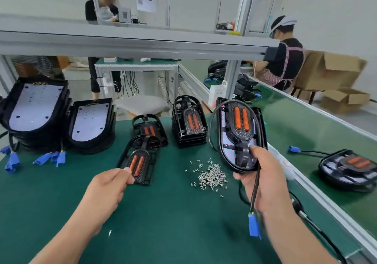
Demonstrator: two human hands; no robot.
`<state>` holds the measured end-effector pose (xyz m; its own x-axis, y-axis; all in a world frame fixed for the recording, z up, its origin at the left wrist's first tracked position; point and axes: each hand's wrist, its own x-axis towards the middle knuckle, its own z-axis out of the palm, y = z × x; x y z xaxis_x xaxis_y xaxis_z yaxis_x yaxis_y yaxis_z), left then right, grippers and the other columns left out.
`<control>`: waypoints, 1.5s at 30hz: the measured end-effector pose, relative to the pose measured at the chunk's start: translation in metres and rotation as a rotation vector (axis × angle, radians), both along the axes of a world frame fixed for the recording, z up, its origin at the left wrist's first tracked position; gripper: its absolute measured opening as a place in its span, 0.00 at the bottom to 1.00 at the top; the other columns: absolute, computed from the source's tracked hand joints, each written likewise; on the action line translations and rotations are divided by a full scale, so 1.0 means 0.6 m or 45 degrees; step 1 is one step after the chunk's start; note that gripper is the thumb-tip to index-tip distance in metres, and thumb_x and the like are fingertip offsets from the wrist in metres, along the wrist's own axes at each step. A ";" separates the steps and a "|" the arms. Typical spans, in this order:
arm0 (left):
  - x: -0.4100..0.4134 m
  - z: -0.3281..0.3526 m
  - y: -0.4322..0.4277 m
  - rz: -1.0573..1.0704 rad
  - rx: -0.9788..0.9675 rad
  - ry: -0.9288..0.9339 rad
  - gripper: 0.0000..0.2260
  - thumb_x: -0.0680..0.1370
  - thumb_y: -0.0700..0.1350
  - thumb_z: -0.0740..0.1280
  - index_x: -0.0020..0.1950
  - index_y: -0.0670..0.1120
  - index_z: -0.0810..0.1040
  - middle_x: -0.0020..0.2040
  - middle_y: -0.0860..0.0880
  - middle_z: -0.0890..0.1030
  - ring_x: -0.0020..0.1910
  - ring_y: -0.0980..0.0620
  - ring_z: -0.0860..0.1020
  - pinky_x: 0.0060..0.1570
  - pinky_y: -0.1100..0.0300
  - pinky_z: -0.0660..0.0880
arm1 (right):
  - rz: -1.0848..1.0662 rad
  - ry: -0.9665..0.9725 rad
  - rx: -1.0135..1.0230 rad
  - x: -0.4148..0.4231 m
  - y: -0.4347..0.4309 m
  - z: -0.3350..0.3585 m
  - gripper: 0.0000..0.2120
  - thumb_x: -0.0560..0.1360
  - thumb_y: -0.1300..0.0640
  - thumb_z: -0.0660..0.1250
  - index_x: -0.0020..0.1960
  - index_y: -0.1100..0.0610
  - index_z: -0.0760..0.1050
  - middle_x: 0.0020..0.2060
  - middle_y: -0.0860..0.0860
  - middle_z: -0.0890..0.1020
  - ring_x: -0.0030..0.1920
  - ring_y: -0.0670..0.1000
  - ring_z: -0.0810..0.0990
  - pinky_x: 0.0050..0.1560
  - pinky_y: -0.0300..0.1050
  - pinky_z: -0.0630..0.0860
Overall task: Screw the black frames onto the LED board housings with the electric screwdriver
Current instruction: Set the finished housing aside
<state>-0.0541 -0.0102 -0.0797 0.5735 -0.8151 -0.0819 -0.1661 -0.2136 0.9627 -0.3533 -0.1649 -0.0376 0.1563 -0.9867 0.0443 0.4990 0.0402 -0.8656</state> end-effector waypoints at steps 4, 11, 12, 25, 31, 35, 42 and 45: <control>0.017 0.008 0.016 -0.123 0.225 -0.422 0.17 0.80 0.60 0.69 0.40 0.49 0.82 0.27 0.53 0.63 0.26 0.52 0.62 0.31 0.59 0.58 | -0.178 -0.034 -0.004 -0.069 -0.023 0.017 0.13 0.84 0.59 0.63 0.48 0.58 0.85 0.41 0.57 0.85 0.32 0.54 0.81 0.25 0.43 0.75; 0.038 0.011 0.026 -0.244 0.358 -0.636 0.23 0.71 0.69 0.73 0.35 0.50 0.79 0.26 0.53 0.71 0.25 0.57 0.68 0.34 0.57 0.66 | -0.514 -0.081 0.056 -0.173 -0.066 0.023 0.06 0.83 0.56 0.66 0.55 0.57 0.80 0.38 0.51 0.84 0.33 0.51 0.83 0.26 0.42 0.78; 0.040 0.011 0.027 -0.267 0.371 -0.641 0.25 0.68 0.73 0.72 0.35 0.51 0.79 0.26 0.53 0.71 0.25 0.58 0.69 0.35 0.57 0.67 | -0.549 -0.074 0.054 -0.184 -0.070 0.021 0.05 0.83 0.56 0.66 0.53 0.56 0.80 0.36 0.50 0.83 0.32 0.50 0.83 0.25 0.41 0.77; 0.107 -0.001 0.041 -0.398 0.699 -0.866 0.34 0.47 0.85 0.72 0.31 0.57 0.81 0.26 0.55 0.78 0.25 0.60 0.74 0.32 0.66 0.71 | -0.850 -0.008 0.057 -0.320 -0.092 0.010 0.04 0.82 0.54 0.66 0.54 0.53 0.79 0.37 0.47 0.86 0.36 0.49 0.86 0.29 0.42 0.81; 0.109 -0.030 0.047 -0.592 0.759 -0.856 0.17 0.68 0.60 0.81 0.34 0.48 0.84 0.33 0.52 0.84 0.30 0.60 0.75 0.37 0.64 0.72 | -0.948 0.042 0.045 -0.355 -0.094 0.004 0.07 0.81 0.55 0.65 0.56 0.53 0.80 0.42 0.46 0.88 0.40 0.48 0.87 0.33 0.43 0.83; 0.109 -0.040 0.045 -0.704 0.810 -0.926 0.10 0.79 0.46 0.75 0.37 0.48 0.85 0.41 0.47 0.87 0.35 0.58 0.78 0.43 0.64 0.74 | -1.028 0.101 0.106 -0.381 -0.098 -0.017 0.14 0.81 0.50 0.67 0.61 0.58 0.79 0.51 0.50 0.88 0.42 0.49 0.88 0.38 0.43 0.85; 0.103 -0.009 0.057 -0.803 0.750 -0.837 0.10 0.68 0.60 0.78 0.31 0.59 0.83 0.35 0.48 0.85 0.34 0.52 0.80 0.40 0.59 0.74 | -1.032 0.182 0.212 -0.393 -0.091 -0.040 0.14 0.79 0.43 0.69 0.56 0.53 0.78 0.43 0.43 0.89 0.39 0.50 0.90 0.28 0.37 0.77; 0.120 -0.019 0.068 -0.756 0.733 -0.757 0.18 0.58 0.67 0.81 0.32 0.55 0.84 0.27 0.50 0.80 0.26 0.58 0.70 0.33 0.63 0.66 | -1.044 0.192 0.239 -0.397 -0.098 -0.042 0.17 0.78 0.41 0.71 0.58 0.53 0.79 0.46 0.44 0.88 0.38 0.48 0.89 0.30 0.39 0.78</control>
